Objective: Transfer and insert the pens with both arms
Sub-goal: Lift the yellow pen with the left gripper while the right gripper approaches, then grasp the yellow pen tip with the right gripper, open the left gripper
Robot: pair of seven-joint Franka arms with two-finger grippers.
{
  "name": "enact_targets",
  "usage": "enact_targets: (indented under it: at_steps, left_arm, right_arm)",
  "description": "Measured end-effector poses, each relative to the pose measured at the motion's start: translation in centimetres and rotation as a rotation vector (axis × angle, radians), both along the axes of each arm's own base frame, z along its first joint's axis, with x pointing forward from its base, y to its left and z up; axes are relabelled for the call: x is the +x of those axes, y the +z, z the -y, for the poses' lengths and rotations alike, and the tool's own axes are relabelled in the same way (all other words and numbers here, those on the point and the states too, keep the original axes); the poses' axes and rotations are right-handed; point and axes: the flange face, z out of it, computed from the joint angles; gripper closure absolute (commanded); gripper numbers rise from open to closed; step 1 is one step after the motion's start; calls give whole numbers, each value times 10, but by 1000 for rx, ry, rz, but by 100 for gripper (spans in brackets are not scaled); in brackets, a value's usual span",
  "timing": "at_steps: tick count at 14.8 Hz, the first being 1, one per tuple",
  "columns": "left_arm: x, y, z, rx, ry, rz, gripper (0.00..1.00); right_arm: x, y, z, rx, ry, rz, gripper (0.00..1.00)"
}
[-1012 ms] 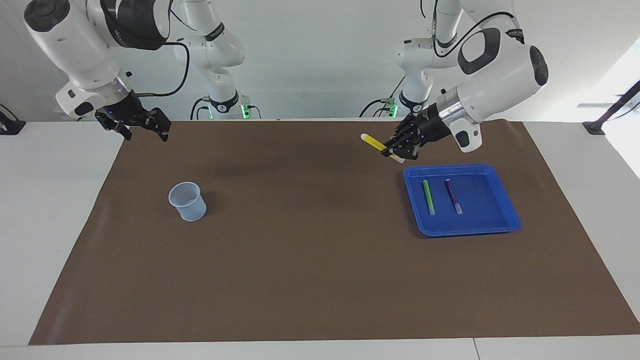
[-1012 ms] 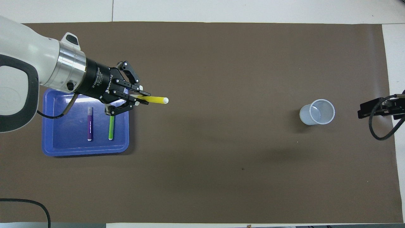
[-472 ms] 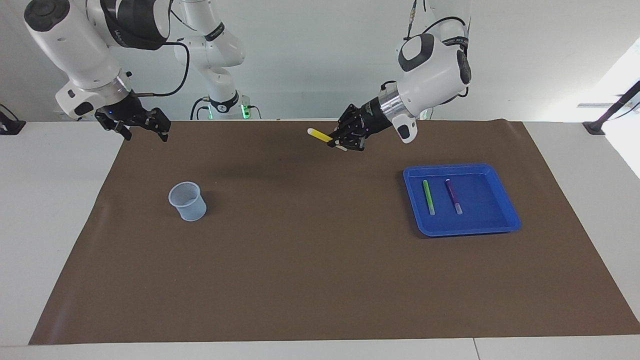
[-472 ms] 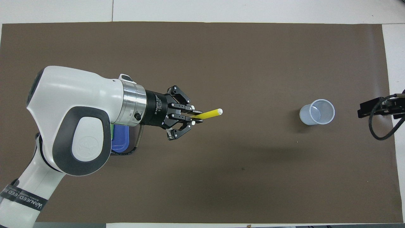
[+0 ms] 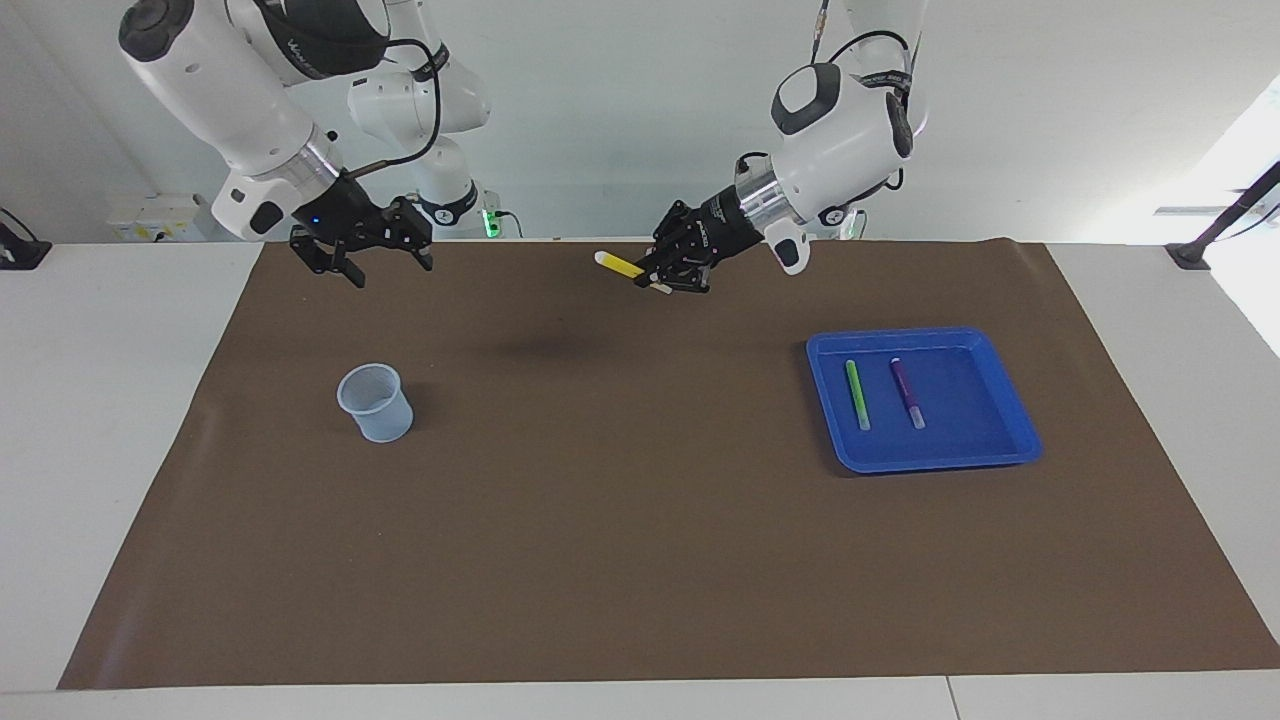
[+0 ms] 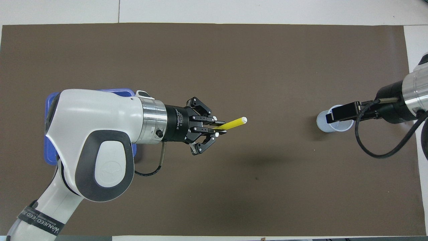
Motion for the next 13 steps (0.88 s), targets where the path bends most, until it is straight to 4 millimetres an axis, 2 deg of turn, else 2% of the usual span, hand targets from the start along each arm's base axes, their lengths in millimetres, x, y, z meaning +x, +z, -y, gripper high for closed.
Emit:
enact_targets:
  at_steps: [3,6,12,13]
  left_arm:
    - [1,-1,0,-38,33,-10,100]
    - [2,-5,-2,-66,67,-17,100]
    - [-9,-8,3,-87,69,-4,100]
    - [-10,-8,3,-89,73,0,100]
  right_arm:
    - [2,4,-28,147,-44,8,0]
    - [-2,-2,-59,258,-89,-16,0]
    - [-14,2,-139,299,-221,5,0]
    - [-16,2,-149,302,-228,13,5]
